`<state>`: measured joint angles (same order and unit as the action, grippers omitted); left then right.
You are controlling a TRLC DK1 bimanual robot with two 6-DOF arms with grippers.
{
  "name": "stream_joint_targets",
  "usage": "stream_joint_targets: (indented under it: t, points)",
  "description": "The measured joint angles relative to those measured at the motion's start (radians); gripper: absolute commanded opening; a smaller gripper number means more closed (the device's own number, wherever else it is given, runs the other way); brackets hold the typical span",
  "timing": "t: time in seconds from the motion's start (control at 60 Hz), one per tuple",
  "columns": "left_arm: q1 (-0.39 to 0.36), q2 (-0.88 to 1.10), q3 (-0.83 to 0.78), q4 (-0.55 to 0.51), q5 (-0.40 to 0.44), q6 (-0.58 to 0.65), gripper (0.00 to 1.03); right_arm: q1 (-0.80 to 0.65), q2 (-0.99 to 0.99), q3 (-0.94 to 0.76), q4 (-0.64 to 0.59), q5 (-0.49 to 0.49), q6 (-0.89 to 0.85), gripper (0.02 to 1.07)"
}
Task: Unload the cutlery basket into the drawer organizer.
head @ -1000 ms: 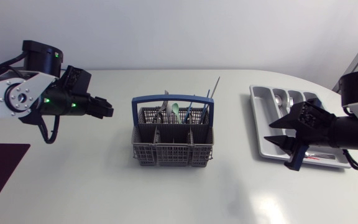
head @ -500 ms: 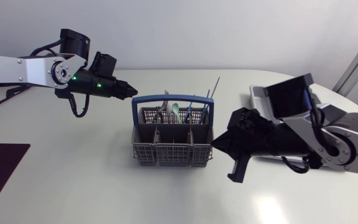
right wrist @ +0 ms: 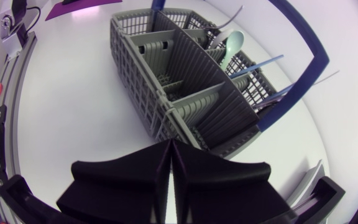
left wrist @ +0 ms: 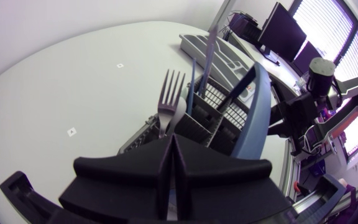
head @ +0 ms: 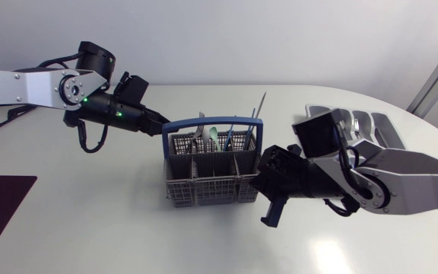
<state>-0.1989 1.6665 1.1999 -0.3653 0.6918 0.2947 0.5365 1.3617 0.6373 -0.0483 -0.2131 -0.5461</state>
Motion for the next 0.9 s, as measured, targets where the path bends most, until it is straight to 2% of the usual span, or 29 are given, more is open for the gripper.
stream_joint_targets:
  t: [0.2, 0.35, 0.45, 0.633, 0.7, 0.767, 0.9]
  points:
    - [-0.025, -0.114, -0.072, -0.09, 0.005, 0.059, 0.04, -0.043, 0.031, 0.0, 0.07, 0.04, 0.0, 0.08]
    - [-0.092, -0.198, -0.126, -0.151, 0.007, 0.077, 0.04, -0.069, 0.064, 0.014, 0.098, 0.062, 0.0, 0.08]
    - [-0.164, -0.245, -0.154, -0.175, -0.011, 0.08, 0.04, -0.079, 0.095, 0.034, 0.113, 0.069, 0.001, 0.08]
    - [-0.348, -0.27, -0.173, -0.184, -0.146, 0.06, 0.04, -0.081, 0.16, 0.103, 0.124, 0.08, 0.021, 0.08]
    - [-0.388, -0.273, -0.173, -0.185, -0.188, 0.051, 0.04, -0.081, 0.167, 0.118, 0.128, 0.08, 0.026, 0.08]
    - [-0.391, -0.283, -0.173, -0.187, -0.209, 0.045, 0.04, -0.082, 0.163, 0.121, 0.128, 0.08, 0.027, 0.08]
    - [-0.31, -0.351, -0.173, -0.255, -0.227, 0.055, 0.04, -0.102, 0.116, 0.101, 0.128, 0.075, 0.026, 0.08]
